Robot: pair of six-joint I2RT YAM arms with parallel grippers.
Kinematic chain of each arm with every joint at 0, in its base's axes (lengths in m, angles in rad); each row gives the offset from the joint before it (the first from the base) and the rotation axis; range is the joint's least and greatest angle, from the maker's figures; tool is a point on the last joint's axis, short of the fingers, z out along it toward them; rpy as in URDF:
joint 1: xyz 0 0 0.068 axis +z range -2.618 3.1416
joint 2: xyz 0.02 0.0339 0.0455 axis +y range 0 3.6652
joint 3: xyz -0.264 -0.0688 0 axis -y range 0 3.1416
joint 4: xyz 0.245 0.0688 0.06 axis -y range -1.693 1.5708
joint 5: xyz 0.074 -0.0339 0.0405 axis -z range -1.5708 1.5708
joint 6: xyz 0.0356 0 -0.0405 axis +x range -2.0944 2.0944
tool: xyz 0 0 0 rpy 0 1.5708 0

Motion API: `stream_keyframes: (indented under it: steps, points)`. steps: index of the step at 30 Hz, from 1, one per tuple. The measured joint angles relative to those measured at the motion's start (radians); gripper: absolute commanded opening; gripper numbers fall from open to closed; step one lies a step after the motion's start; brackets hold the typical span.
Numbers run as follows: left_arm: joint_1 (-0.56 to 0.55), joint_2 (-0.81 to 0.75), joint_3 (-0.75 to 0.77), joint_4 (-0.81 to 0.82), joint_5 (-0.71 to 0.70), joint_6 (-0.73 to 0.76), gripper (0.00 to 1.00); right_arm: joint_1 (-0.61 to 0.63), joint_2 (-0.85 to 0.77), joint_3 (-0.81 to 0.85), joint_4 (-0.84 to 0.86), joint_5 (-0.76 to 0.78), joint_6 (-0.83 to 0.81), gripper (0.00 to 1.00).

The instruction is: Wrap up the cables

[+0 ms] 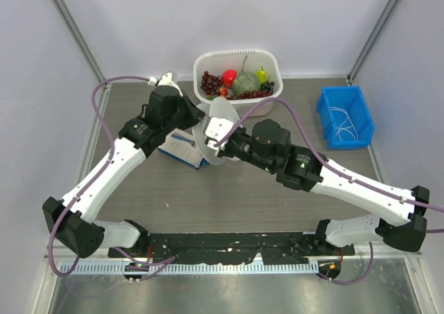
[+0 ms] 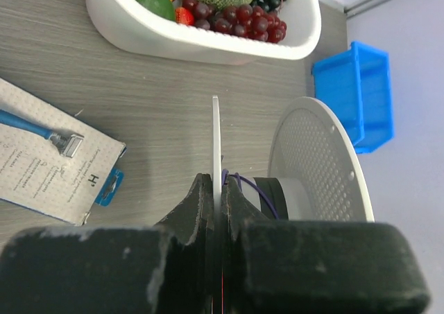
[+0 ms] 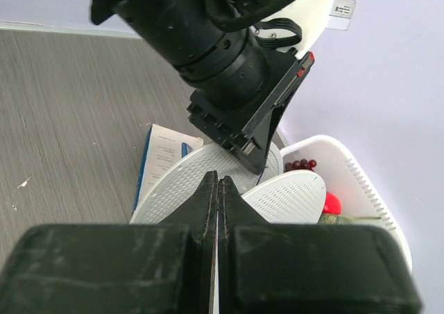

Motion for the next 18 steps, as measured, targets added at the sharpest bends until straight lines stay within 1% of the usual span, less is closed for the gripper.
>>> stream_keyframes:
  steps: [5,12,18]
  points:
    - [-0.044,-0.031,-0.033,0.008,-0.025,0.069,0.0,-0.013,0.037,0.029,0.0,0.048,0.041,0.01]
    - [-0.102,-0.11,-0.099,0.074,-0.103,0.206,0.0,-0.056,0.055,0.061,-0.029,0.087,0.112,0.01]
    - [-0.163,-0.161,-0.178,0.187,-0.166,0.386,0.0,-0.085,0.055,0.064,-0.074,0.076,0.183,0.01]
